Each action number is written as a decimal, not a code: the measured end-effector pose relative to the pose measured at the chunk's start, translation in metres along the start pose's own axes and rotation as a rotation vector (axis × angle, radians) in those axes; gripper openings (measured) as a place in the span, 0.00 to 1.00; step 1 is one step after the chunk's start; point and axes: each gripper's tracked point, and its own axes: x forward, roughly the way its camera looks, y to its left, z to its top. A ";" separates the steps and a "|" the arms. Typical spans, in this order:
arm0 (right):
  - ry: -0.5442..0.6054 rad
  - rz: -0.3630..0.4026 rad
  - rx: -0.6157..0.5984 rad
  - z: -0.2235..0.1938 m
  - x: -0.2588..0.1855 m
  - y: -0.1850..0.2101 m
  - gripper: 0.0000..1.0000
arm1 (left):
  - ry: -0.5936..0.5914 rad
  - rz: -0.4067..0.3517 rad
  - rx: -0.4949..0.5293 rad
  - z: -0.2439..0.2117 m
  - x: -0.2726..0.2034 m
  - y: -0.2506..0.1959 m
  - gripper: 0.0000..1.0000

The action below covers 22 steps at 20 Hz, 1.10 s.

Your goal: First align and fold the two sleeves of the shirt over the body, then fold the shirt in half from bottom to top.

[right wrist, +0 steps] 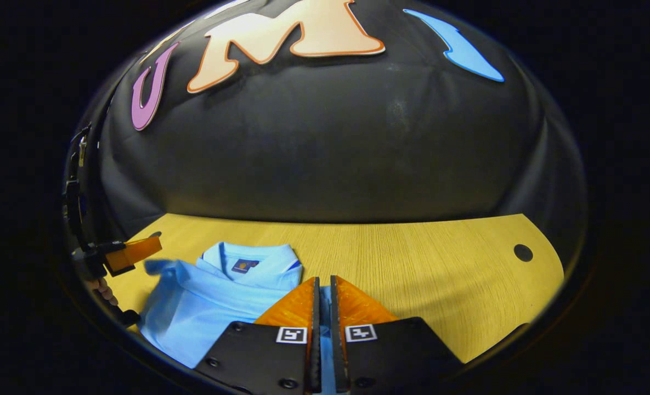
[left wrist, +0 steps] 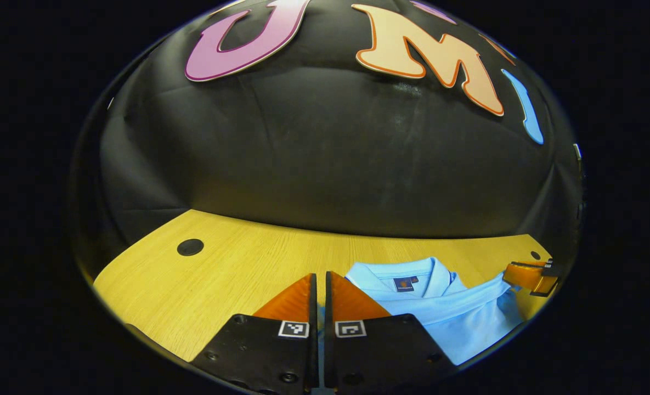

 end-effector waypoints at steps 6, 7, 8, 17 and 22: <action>-0.077 0.058 0.001 0.025 -0.066 0.012 0.84 | 0.030 -0.013 0.053 0.006 -0.059 0.006 0.75; -0.101 0.059 -0.029 0.029 -0.080 0.013 0.90 | 0.013 -0.005 0.057 0.009 -0.074 0.008 0.79; -0.123 0.059 -0.060 0.031 -0.095 0.015 0.94 | -0.004 -0.002 0.057 0.010 -0.089 0.008 0.92; -0.222 0.076 -0.168 -0.016 -0.242 0.047 0.99 | -0.141 -0.010 0.038 -0.003 -0.229 0.006 0.96; -0.235 0.090 -0.175 -0.049 -0.294 0.061 1.00 | -0.200 -0.044 0.048 -0.013 -0.292 -0.005 0.96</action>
